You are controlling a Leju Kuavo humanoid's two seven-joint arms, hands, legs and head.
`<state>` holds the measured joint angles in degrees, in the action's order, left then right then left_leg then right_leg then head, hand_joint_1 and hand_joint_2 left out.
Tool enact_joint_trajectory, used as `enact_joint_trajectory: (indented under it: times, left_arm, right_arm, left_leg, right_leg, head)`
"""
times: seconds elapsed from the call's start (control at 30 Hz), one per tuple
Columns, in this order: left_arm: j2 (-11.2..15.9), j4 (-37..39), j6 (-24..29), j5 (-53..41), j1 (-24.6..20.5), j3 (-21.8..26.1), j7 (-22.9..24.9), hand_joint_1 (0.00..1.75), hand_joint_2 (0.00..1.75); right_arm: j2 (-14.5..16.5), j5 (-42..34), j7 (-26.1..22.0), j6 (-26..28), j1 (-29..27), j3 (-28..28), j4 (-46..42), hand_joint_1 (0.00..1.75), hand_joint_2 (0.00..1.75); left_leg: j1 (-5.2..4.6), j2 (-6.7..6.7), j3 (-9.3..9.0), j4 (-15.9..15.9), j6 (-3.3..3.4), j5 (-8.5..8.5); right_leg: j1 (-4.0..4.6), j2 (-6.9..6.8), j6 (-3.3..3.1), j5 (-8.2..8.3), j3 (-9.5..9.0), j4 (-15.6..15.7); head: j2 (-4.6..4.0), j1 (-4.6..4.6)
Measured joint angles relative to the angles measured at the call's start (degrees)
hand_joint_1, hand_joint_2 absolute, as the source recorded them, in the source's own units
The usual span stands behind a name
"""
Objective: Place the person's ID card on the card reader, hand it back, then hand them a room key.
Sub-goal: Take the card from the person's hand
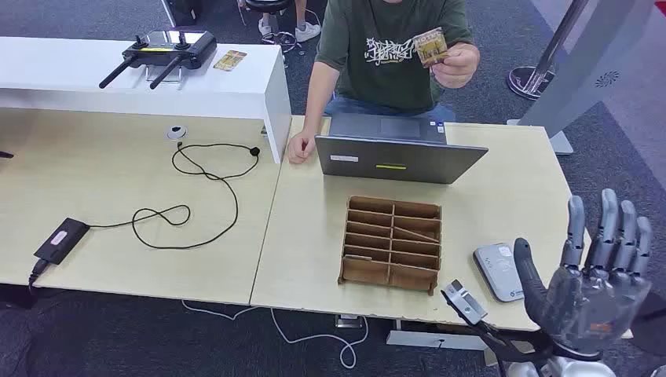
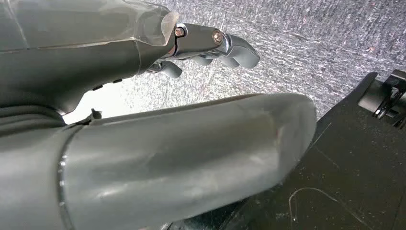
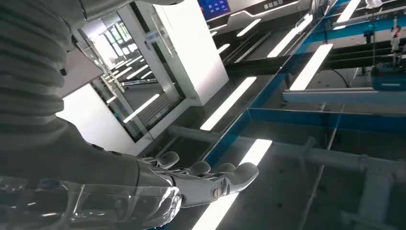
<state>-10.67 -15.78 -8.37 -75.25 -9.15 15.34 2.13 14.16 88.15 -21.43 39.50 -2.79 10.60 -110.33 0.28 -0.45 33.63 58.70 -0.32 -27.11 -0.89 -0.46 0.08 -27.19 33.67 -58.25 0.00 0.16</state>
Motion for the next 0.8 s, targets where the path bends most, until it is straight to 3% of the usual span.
enact_joint_trajectory:
  times: [0.17,0.27,0.33,0.4,0.5,0.53,0.57,0.67,0.8]
  left_arm:
    - [-0.1,0.0,-0.7,-0.6,-0.5,0.0,0.3,0.0,0.0]
    - [-0.1,0.0,-1.2,-0.8,-0.9,0.0,0.4,0.0,0.0]
    - [-0.1,0.0,-1.5,-0.9,-1.1,-0.1,0.5,0.0,0.0]
    - [-0.1,0.0,-1.7,-0.9,-1.4,-0.1,0.6,0.0,0.0]
    - [0.0,0.0,-1.8,-0.8,-1.6,-0.1,0.7,0.0,0.0]
    - [0.0,0.0,-1.9,-0.8,-1.7,-0.1,0.7,0.0,0.0]
    - [0.0,0.0,-1.9,-0.8,-1.8,-0.1,0.7,0.0,0.0]
    - [-0.2,0.0,-1.9,-0.8,-2.0,-0.1,0.7,0.0,0.0]
    - [-0.3,0.0,-2.0,-0.8,-2.0,-0.1,0.5,0.0,0.0]
  right_arm:
    - [-0.4,0.0,-3.4,0.0,3.7,2.3,2.8,0.0,1.75]
    - [-0.9,0.0,-2.2,0.0,7.3,3.7,6.0,0.0,1.75]
    - [-2.4,0.0,4.8,-0.1,10.7,3.3,9.3,0.0,1.75]
    - [-6.7,0.0,19.7,-1.6,15.9,-0.4,14.0,0.0,1.75]
    - [-15.8,0.0,49.6,-4.7,26.0,-14.3,21.1,0.0,1.75]
    - [-18.1,0.0,56.9,-5.0,28.7,-20.3,23.1,0.0,1.75]
    - [-19.7,0.0,61.0,-5.2,30.8,-26.0,24.9,0.0,1.75]
    - [-22.1,0.0,61.5,-5.5,34.3,-37.5,29.1,0.0,1.75]
    - [-22.9,0.0,58.5,-6.9,37.0,-43.9,32.8,0.0,1.75]
  left_leg:
    - [0.0,0.02,-0.02,0.0,0.0,0.01]
    - [0.0,0.05,-0.03,0.0,0.0,0.01]
    - [0.0,0.11,-0.01,0.0,-0.01,0.02]
    - [-0.04,0.15,0.07,0.0,0.03,0.1]
    - [-0.09,0.19,0.11,0.0,0.08,0.3]
    - [-0.11,0.26,0.06,0.0,0.05,0.31]
    - [-0.12,0.32,0.01,0.0,0.04,0.3]
    - [-0.05,0.18,0.03,0.0,0.0,0.32]
    - [0.05,0.08,0.11,0.0,-0.03,0.34]
  right_leg:
    - [0.0,0.01,0.0,0.01,-0.01,0.0]
    - [0.0,0.03,-0.01,0.02,-0.01,0.0]
    - [0.0,0.09,-0.02,0.06,-0.02,0.0]
    - [-0.06,0.13,0.0,0.16,0.0,-0.1]
    - [-0.15,0.18,0.04,0.33,0.13,-0.1]
    - [-0.15,0.26,0.02,0.36,0.16,0.0]
    - [-0.14,0.33,-0.01,0.39,0.17,0.0]
    - [-0.05,0.21,-0.03,0.38,0.21,0.0]
    - [0.05,0.1,-0.05,0.36,0.22,-0.1]
  head:
    - [0.0,0.01]
    - [0.0,0.01]
    - [0.0,-0.01]
    - [0.0,-0.04]
    - [0.0,0.07]
    - [0.0,0.1]
    - [0.0,0.09]
    - [0.0,0.07]
    - [0.0,0.08]
